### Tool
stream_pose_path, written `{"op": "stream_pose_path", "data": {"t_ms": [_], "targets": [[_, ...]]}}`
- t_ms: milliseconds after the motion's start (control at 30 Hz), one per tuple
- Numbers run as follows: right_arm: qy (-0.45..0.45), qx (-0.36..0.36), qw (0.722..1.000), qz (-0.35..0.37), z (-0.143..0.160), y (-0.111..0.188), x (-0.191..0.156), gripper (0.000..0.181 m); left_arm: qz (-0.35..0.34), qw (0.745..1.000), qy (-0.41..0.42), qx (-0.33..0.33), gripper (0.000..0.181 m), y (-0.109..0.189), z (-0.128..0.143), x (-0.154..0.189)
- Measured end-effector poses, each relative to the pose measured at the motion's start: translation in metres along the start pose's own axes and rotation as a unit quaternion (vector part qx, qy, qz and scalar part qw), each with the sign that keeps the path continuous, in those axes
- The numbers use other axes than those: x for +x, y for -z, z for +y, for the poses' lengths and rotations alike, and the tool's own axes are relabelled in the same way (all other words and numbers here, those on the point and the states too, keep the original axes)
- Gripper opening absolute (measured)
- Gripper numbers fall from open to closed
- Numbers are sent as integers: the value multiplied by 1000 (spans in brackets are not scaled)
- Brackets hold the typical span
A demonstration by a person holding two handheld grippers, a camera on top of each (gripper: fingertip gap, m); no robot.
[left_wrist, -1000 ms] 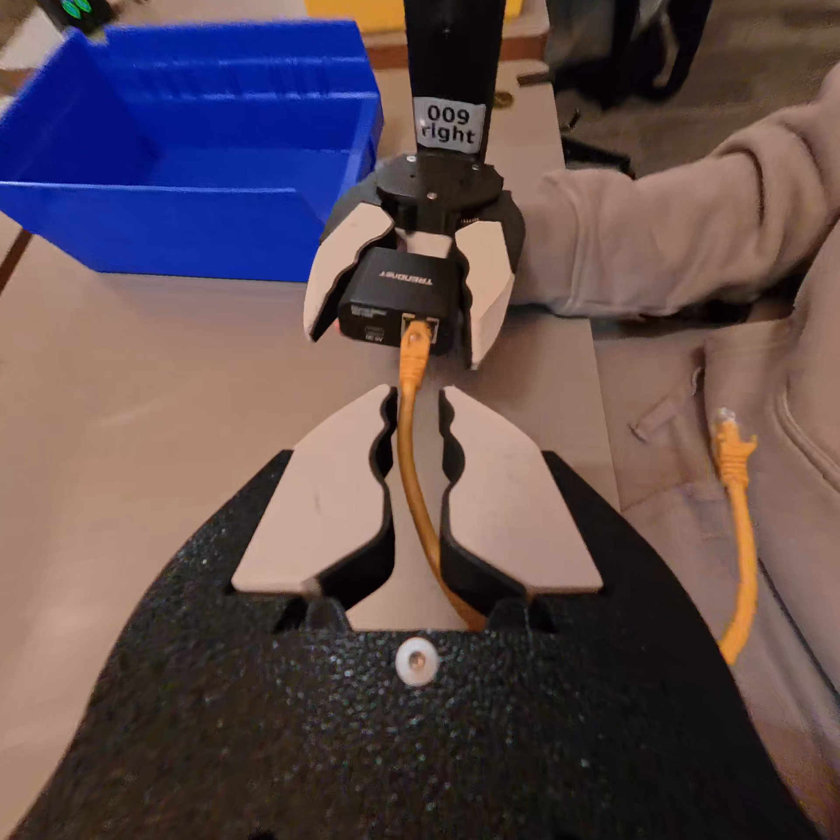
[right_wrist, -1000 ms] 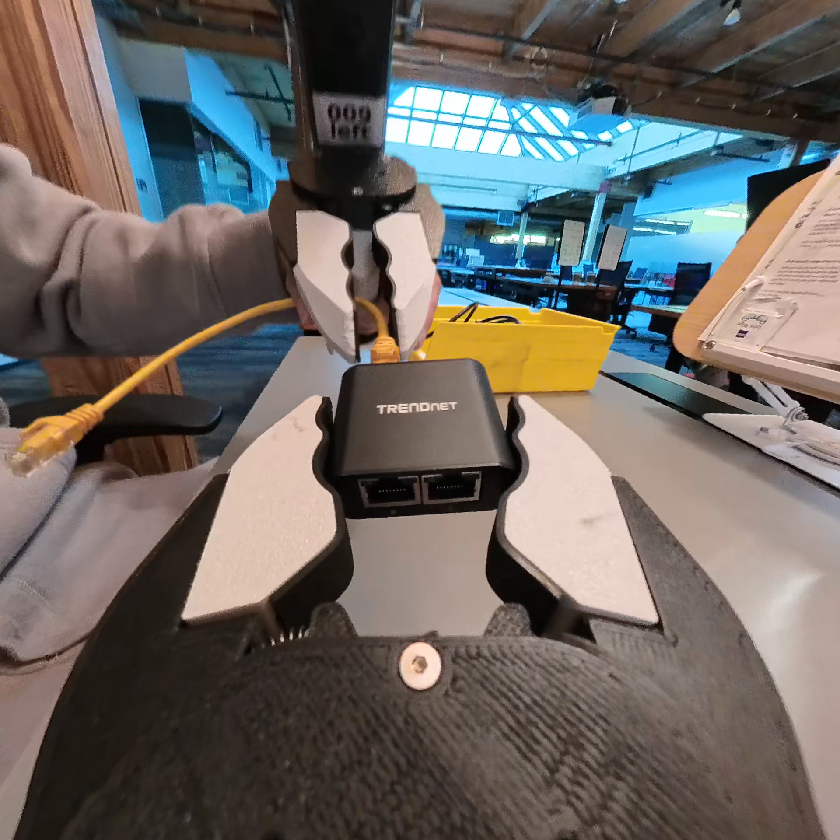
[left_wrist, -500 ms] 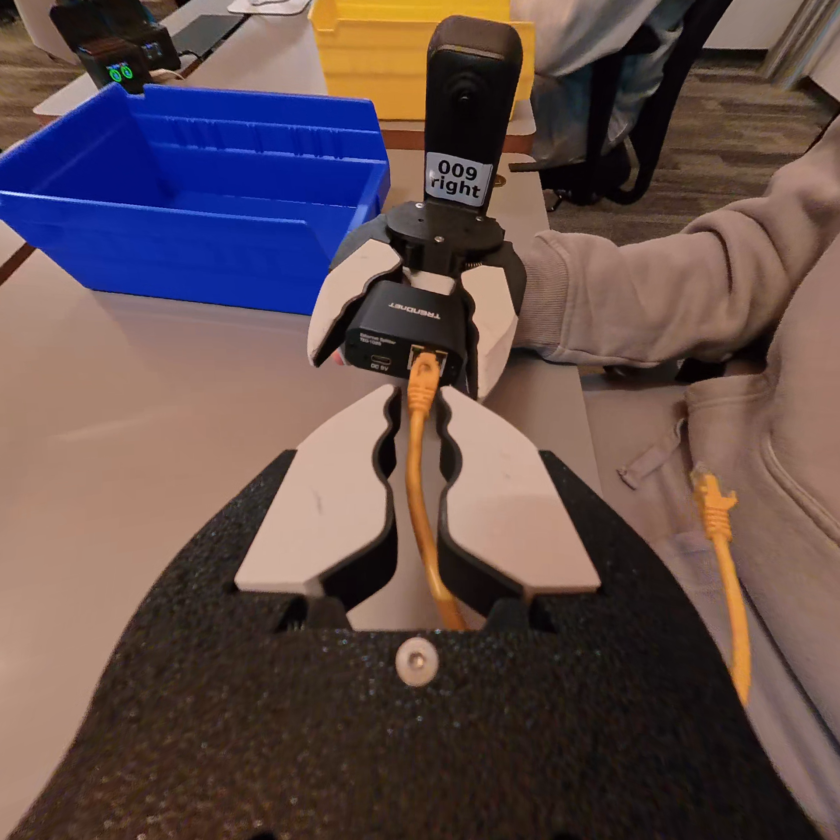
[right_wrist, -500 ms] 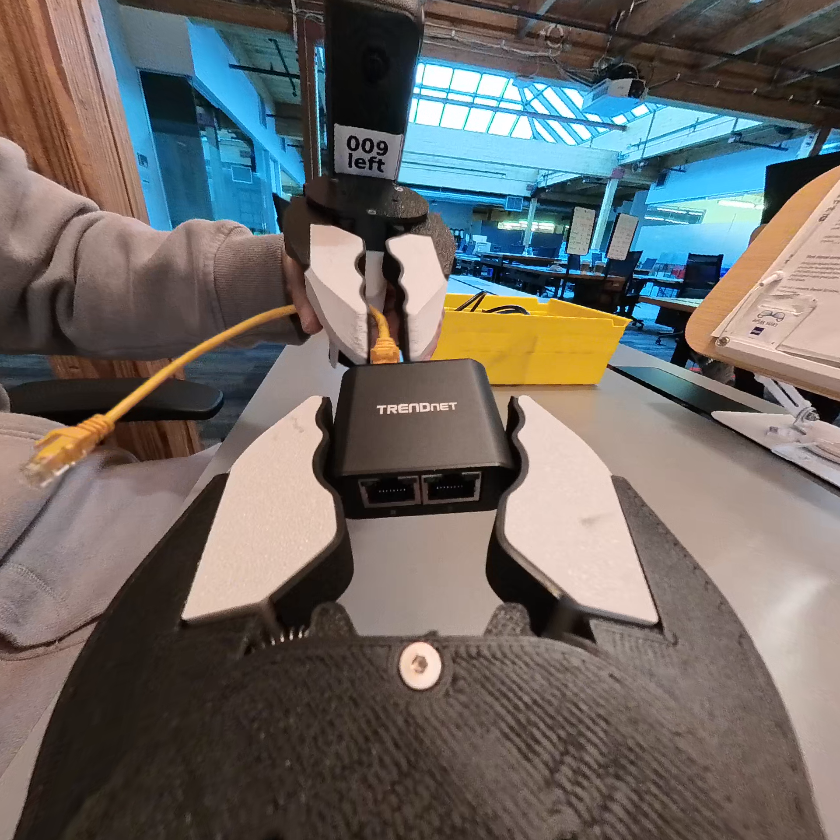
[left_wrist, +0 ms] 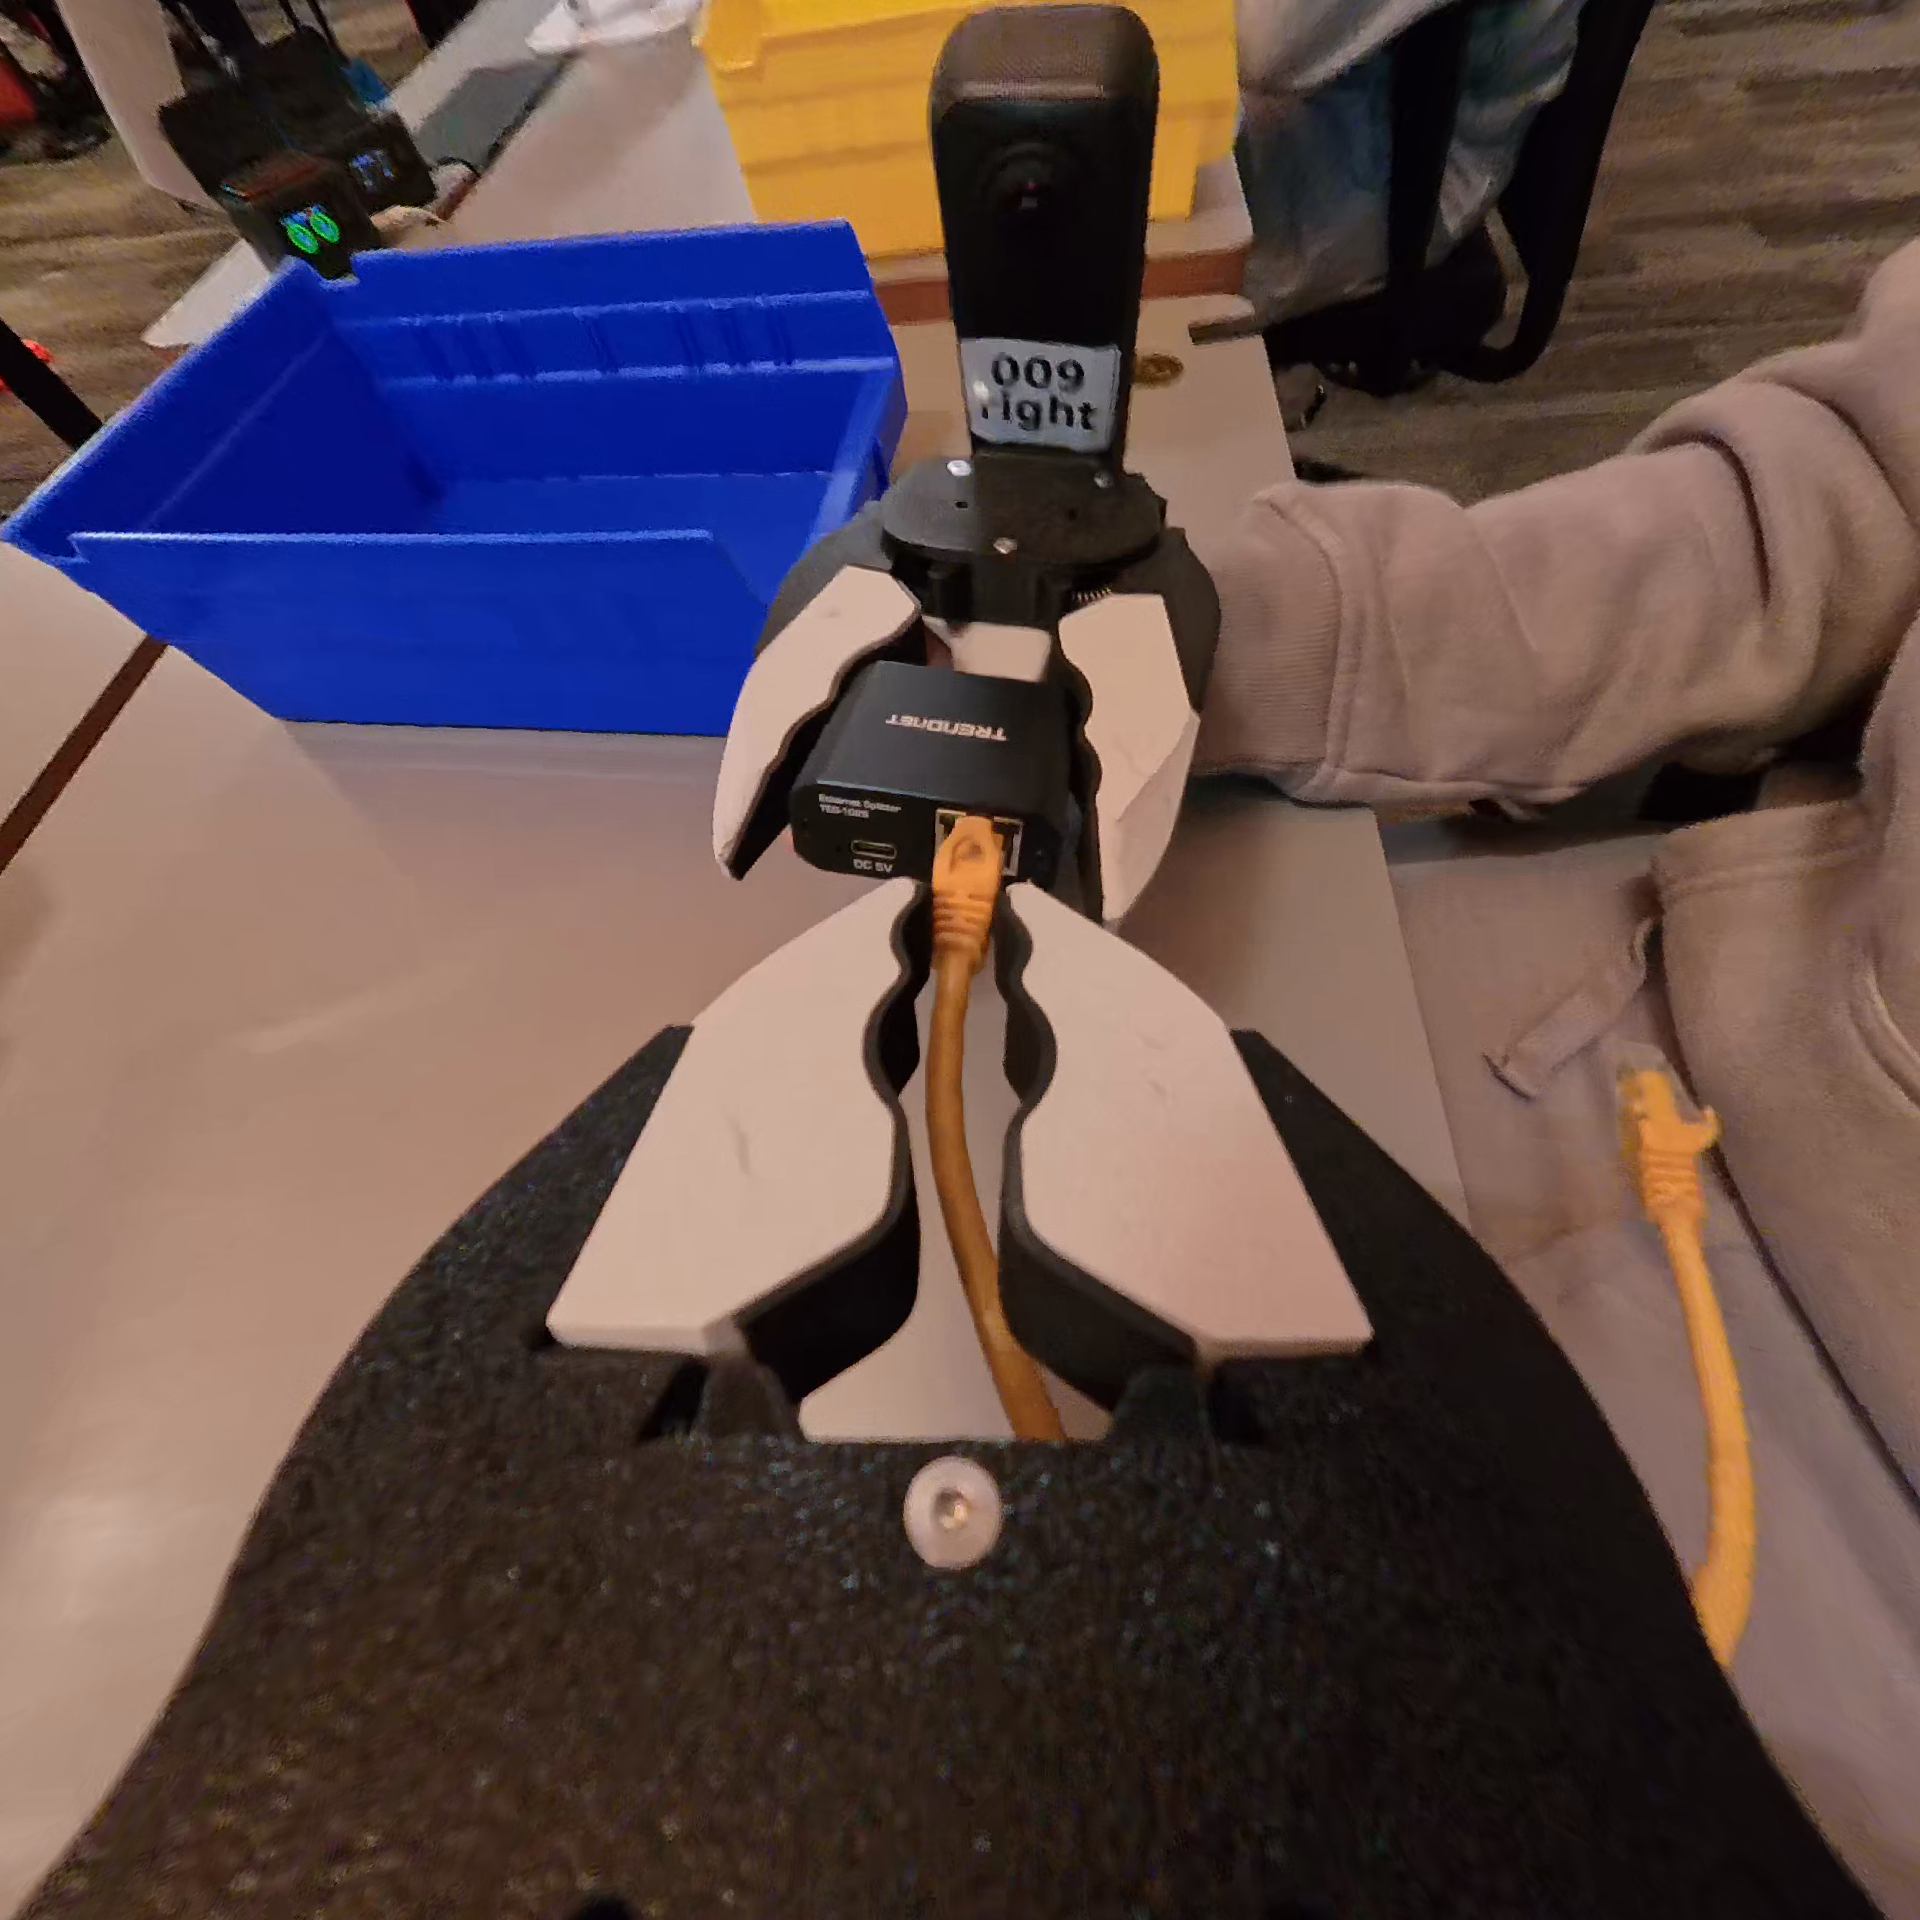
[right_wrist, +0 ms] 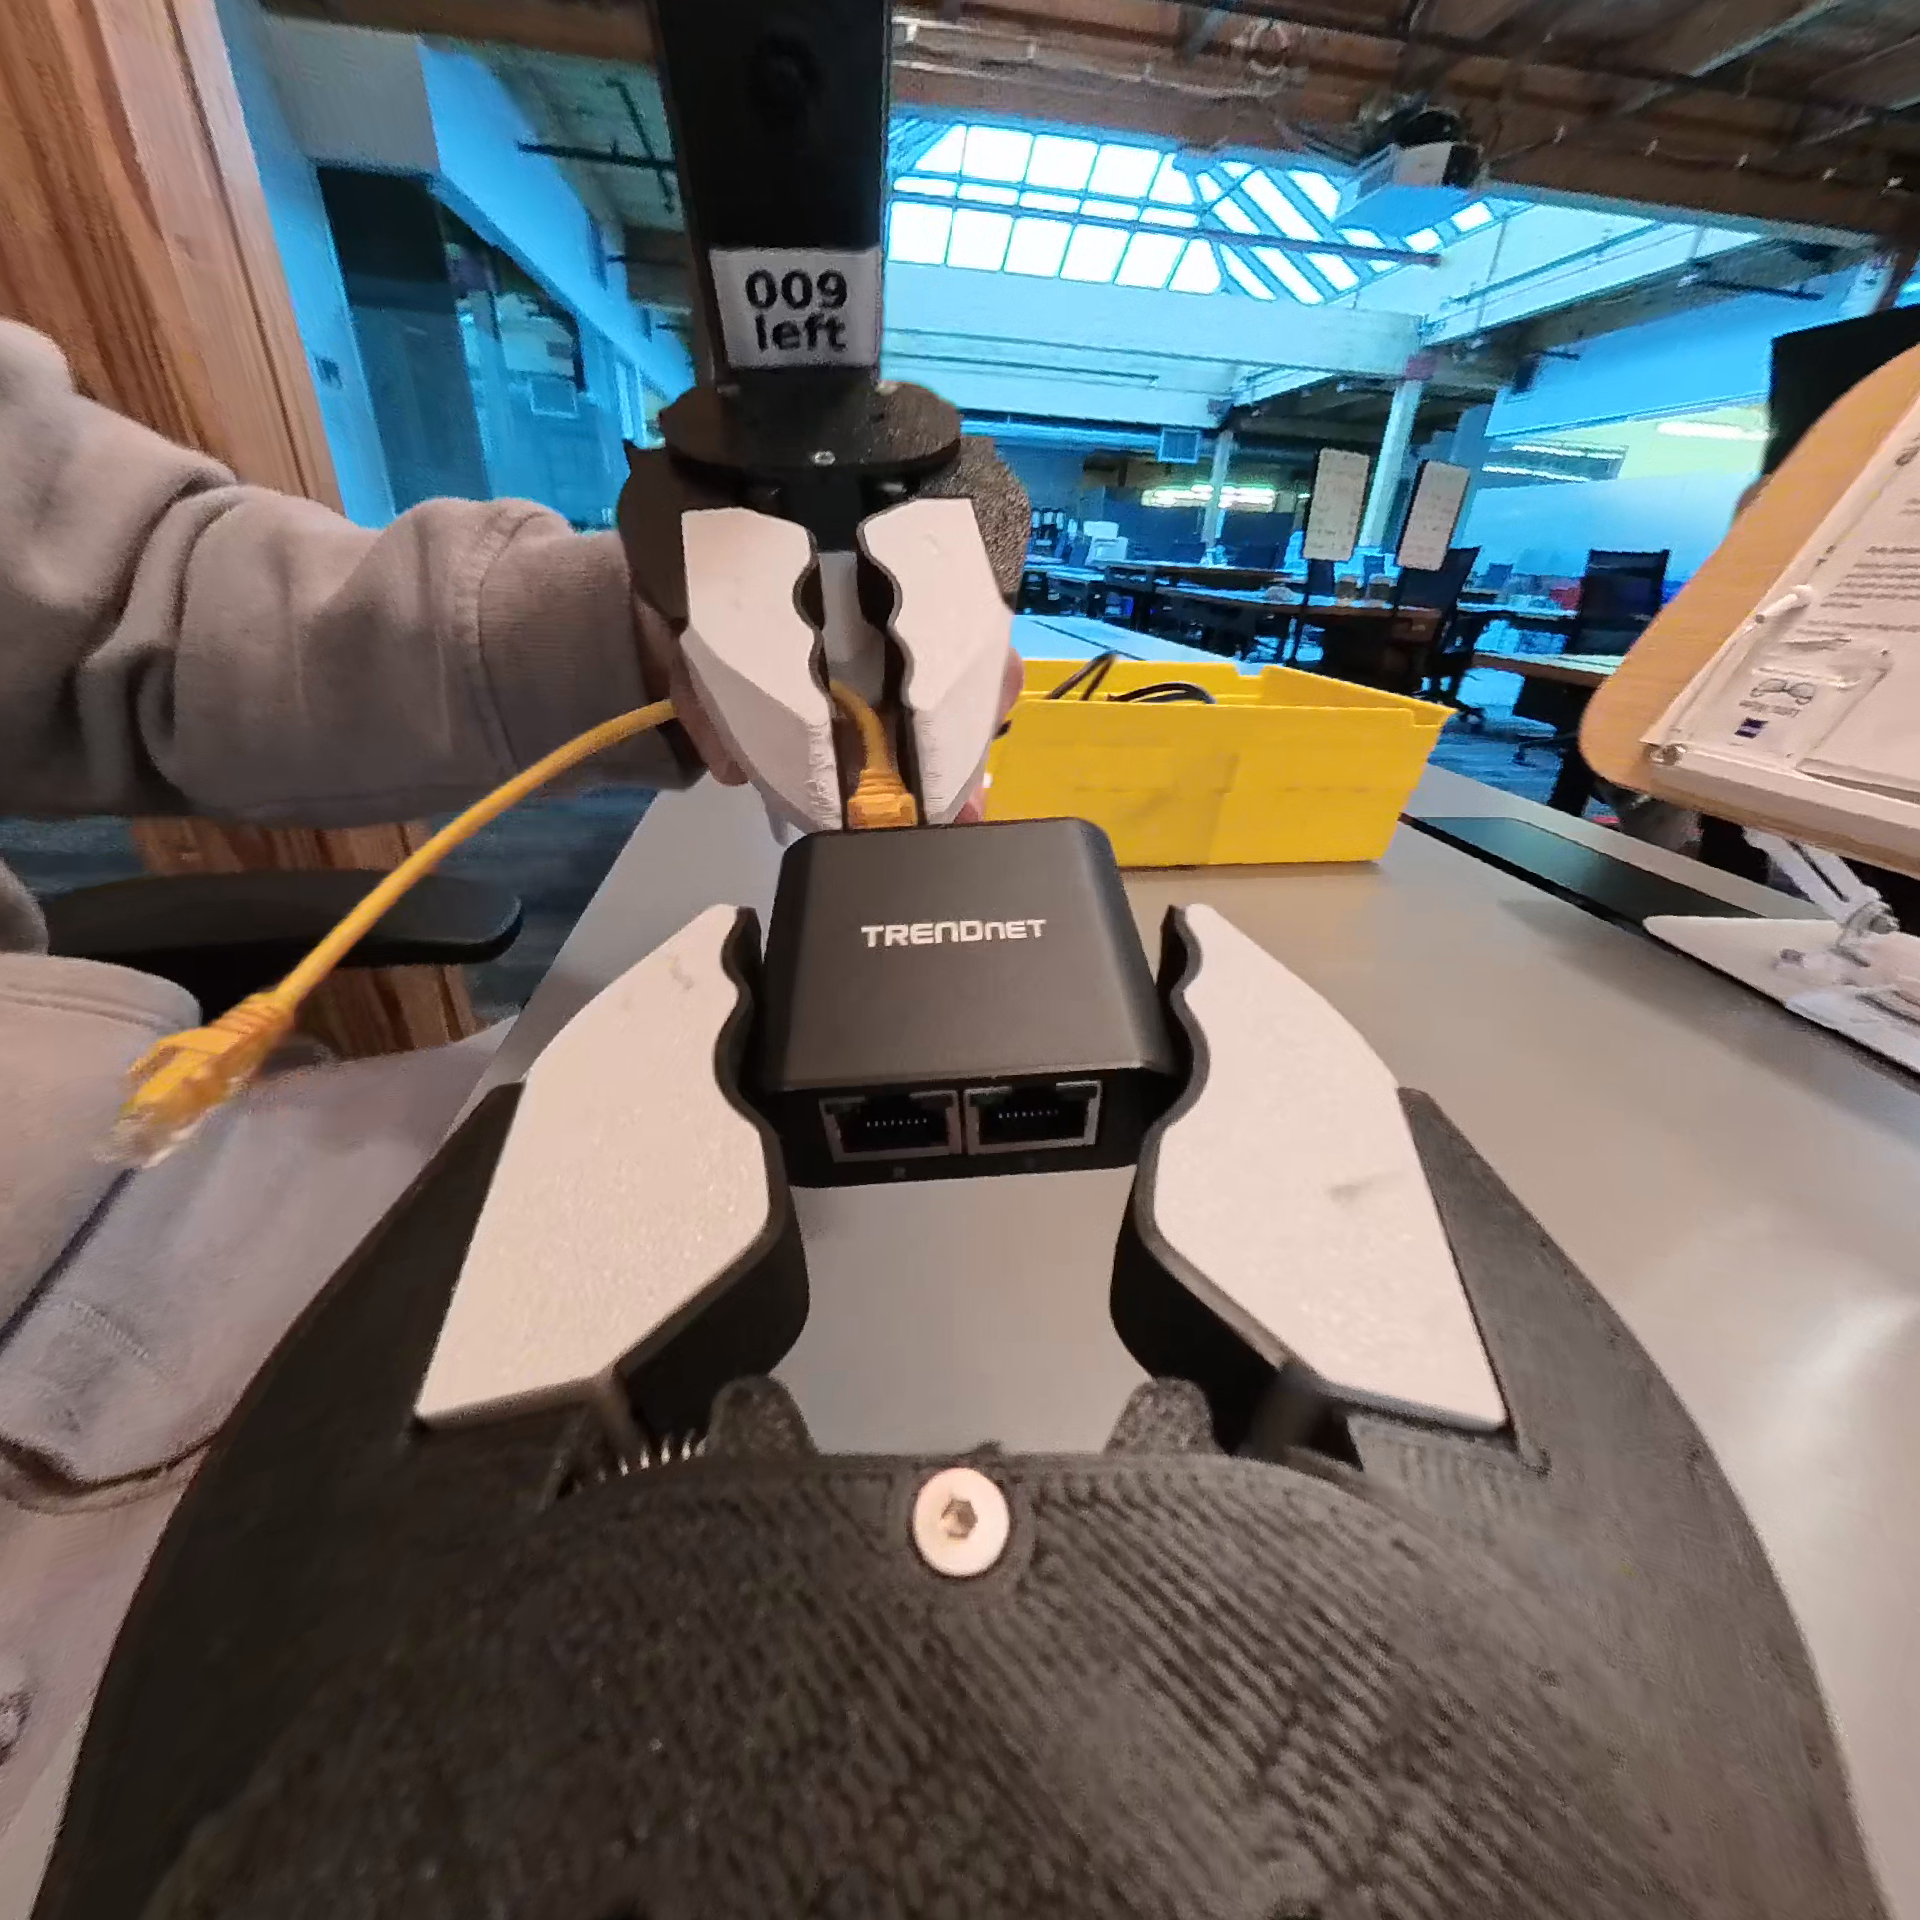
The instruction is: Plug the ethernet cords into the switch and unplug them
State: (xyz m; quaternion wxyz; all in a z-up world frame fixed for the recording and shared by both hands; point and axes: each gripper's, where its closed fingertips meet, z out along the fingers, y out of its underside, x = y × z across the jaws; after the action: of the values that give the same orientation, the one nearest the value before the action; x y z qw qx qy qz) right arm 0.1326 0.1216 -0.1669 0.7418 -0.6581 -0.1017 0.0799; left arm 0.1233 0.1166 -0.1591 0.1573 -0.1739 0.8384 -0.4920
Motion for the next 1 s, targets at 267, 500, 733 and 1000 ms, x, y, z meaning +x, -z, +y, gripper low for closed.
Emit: {"op": "stream_pose_path", "data": {"t_ms": [267,500,733,1000], "targets": [[51,11,990,132,-3,1,32,73,-289,956,21,-53,34,70,0,-82],[65,29,981,179,-8,8,44,73,-185,920,333,90,36,61,-9,-24],[144,-28,974,172,6,-9,32,74,-14,823,542,172,43,6,21,-7],[165,-57,971,162,15,-29,21,74,52,816,546,182,25,-8,22,-14]]}}
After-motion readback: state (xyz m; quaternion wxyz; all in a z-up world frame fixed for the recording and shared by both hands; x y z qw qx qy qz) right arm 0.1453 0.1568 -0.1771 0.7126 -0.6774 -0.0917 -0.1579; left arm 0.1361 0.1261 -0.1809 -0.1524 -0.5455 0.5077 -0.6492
